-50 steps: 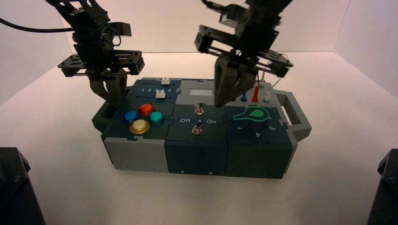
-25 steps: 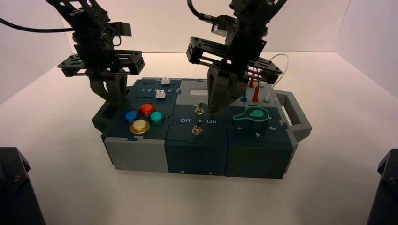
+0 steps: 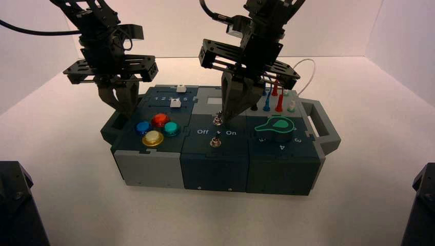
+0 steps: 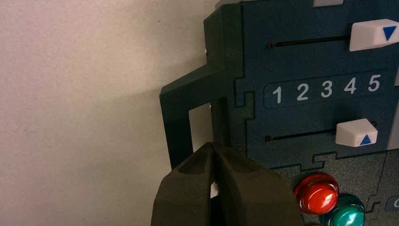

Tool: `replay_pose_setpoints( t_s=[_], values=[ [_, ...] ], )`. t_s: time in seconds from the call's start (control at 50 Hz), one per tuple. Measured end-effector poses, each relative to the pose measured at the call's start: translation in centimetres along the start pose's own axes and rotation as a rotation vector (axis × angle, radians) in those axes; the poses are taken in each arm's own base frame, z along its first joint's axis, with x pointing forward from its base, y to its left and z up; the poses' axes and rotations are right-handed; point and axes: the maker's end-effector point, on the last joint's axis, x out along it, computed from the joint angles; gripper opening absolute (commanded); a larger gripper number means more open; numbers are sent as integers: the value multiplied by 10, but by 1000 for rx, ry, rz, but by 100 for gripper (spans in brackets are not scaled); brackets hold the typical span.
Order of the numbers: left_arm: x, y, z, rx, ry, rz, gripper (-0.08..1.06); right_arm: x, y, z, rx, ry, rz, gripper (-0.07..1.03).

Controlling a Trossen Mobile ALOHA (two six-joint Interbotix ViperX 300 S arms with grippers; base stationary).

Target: Flip the top switch off with the right gripper.

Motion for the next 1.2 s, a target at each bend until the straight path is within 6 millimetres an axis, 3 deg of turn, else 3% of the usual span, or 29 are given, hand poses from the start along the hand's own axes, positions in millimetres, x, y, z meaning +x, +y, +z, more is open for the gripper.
replay_pose_setpoints(
  t_s=[1.2],
  values=[
    [-1, 0, 1, 2, -3, -1, -3, -2, 4, 0, 0, 30, -3, -2]
  ],
)
